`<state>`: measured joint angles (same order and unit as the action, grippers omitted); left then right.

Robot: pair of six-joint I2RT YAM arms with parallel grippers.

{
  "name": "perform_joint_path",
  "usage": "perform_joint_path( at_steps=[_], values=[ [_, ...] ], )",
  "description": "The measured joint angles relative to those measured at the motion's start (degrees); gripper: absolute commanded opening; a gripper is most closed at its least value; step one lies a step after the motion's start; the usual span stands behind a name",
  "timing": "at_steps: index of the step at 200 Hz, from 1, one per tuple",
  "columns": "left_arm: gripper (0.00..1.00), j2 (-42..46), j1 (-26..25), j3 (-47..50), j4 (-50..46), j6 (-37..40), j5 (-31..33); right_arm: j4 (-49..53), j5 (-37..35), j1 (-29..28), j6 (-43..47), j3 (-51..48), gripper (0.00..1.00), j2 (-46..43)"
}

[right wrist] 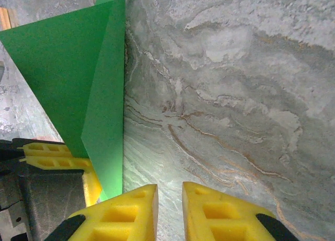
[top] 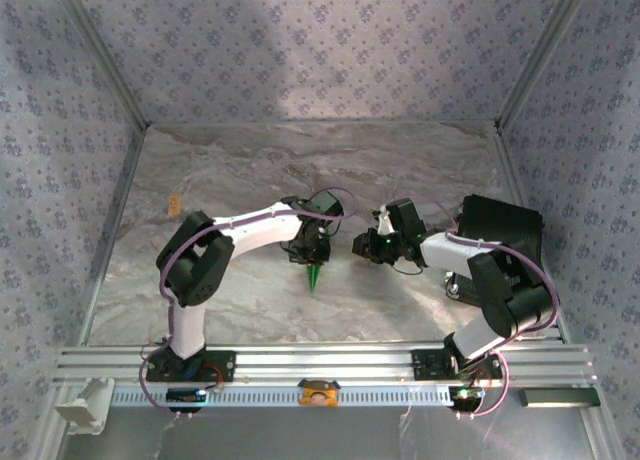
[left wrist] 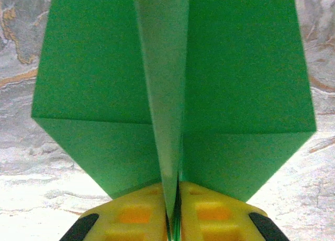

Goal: Fold a paper plane with a square sheet of paper (pick it up from the middle)
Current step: Turn over a paper plane at the center of the table.

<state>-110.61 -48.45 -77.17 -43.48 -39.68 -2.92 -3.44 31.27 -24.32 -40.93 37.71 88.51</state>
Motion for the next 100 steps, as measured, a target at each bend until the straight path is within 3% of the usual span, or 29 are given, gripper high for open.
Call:
perform_joint_path(
  at_steps=[100],
  values=[
    [0.17, -1.97, -0.72, -0.02, 0.13, -0.24, 1.77, 0.00, 0.00, -0.22, 0.00, 0.00, 0.21, 0.87]
  ],
)
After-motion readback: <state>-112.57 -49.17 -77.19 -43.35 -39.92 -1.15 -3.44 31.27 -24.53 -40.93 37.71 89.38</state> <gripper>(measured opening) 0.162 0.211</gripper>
